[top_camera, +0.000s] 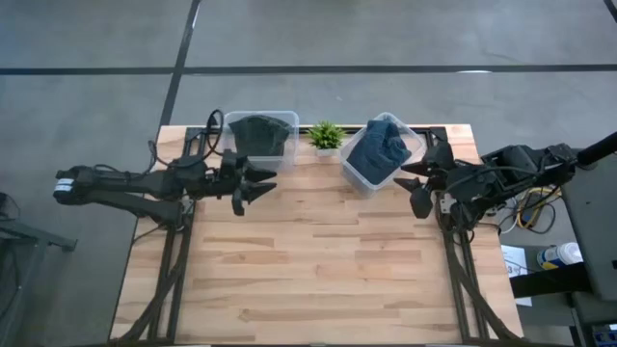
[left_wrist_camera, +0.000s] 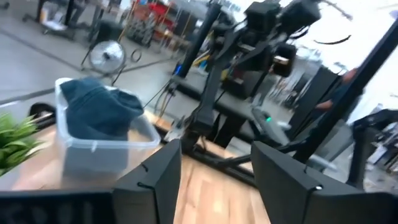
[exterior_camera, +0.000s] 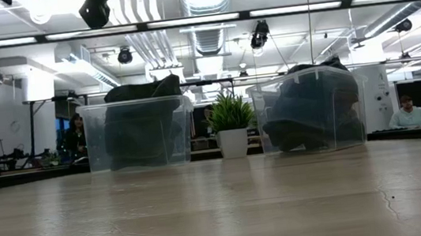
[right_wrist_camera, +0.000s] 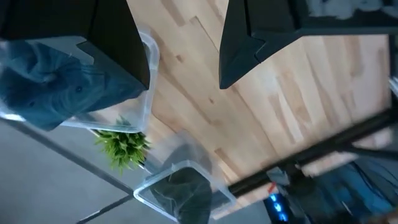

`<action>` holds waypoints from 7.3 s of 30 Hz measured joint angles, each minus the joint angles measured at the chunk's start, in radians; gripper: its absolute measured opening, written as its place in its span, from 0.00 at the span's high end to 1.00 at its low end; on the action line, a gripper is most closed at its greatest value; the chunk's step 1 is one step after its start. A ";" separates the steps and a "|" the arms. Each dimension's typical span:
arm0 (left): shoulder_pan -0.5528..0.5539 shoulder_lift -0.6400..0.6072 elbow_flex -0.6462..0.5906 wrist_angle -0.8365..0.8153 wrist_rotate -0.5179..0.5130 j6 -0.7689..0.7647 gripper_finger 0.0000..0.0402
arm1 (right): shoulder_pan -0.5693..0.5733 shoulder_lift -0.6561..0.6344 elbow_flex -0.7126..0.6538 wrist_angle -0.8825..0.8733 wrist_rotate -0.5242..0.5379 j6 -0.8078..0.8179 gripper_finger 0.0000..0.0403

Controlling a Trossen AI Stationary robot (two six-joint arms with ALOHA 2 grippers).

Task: Pick and place caps into container
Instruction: Return to Home Position

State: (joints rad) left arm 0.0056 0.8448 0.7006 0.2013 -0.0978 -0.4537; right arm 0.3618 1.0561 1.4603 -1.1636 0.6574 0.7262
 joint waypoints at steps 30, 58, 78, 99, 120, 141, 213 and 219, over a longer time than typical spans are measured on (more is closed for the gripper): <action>-0.060 -0.342 -0.559 0.492 -0.132 0.016 1.00 | 0.000 -0.303 -0.571 0.445 -0.003 0.244 0.54; -0.059 -0.701 -0.692 0.260 -0.164 0.119 1.00 | 0.000 -0.309 -0.565 0.434 -0.007 0.331 0.54; -0.059 -0.843 -0.694 0.070 -0.153 0.138 1.00 | 0.000 -0.333 -0.564 0.357 -0.011 0.404 0.54; -0.059 -0.822 -0.694 -0.178 -0.040 -0.008 1.00 | 0.000 -0.456 -0.586 0.343 -0.002 0.400 0.54; -0.059 -0.804 -0.695 -0.160 0.006 -0.056 1.00 | 0.000 -0.920 -0.854 0.726 0.027 -0.098 0.97; -0.059 -0.799 -0.695 -0.165 0.007 -0.055 1.00 | 0.000 -1.056 -0.892 0.850 -0.125 -0.458 0.98; -0.059 -0.799 -0.695 -0.167 0.007 -0.055 1.00 | -0.394 -1.053 -1.451 1.181 -0.712 -0.599 0.98; -0.059 -0.799 -0.695 -0.167 0.008 -0.055 1.00 | -0.394 -1.049 -1.451 1.181 -0.713 -0.598 0.98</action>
State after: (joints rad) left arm -0.0536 0.0460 0.0059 0.0345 -0.0902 -0.5091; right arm -0.0326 0.0070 0.0090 0.0177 -0.0555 0.1283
